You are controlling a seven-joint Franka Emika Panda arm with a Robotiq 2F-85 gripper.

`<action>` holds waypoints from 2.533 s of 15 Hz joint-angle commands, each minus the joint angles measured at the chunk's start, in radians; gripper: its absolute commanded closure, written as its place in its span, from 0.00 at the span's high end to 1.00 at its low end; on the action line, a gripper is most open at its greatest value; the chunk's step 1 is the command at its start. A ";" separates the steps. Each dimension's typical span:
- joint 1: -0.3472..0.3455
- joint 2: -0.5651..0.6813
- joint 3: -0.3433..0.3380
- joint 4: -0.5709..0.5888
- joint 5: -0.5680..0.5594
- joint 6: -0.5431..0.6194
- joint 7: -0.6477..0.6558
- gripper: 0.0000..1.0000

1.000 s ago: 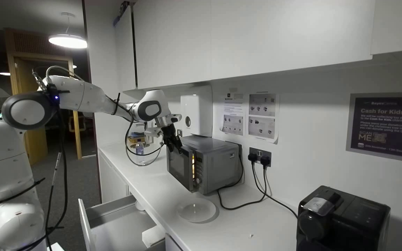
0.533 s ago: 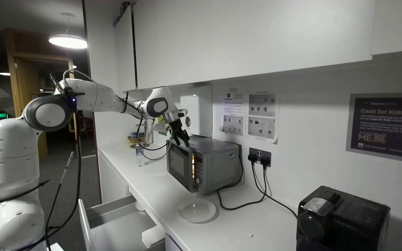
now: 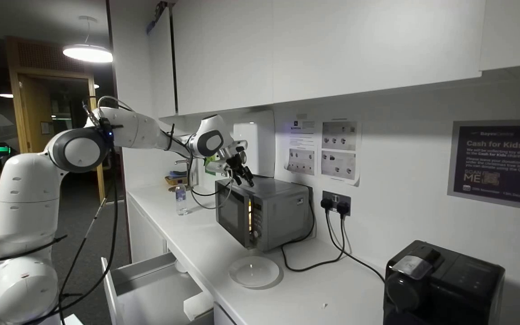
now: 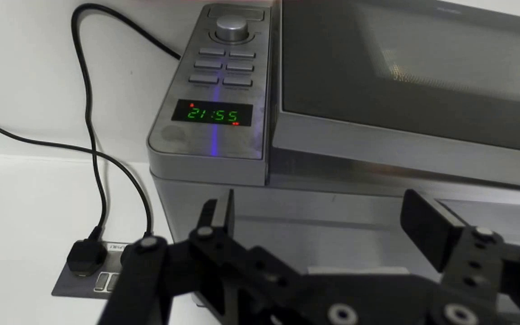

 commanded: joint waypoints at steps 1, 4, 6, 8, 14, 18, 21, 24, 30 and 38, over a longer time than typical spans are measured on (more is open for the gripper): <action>0.011 0.037 -0.019 0.024 -0.012 0.063 -0.006 1.00; 0.012 0.051 -0.020 0.013 -0.015 0.085 -0.013 1.00; 0.013 0.057 -0.021 0.005 -0.020 0.091 -0.019 1.00; 0.014 0.057 -0.024 -0.005 -0.032 0.101 -0.023 1.00; 0.017 0.057 -0.029 -0.024 -0.073 0.134 -0.025 1.00; 0.023 0.042 -0.021 -0.039 -0.061 0.098 -0.035 1.00; 0.036 0.027 -0.011 -0.053 -0.055 0.061 -0.057 1.00; 0.052 0.007 -0.002 -0.062 -0.049 0.017 -0.087 1.00; 0.088 -0.037 0.035 -0.088 -0.026 -0.133 -0.134 1.00; 0.123 -0.072 0.101 -0.113 0.117 -0.241 -0.252 1.00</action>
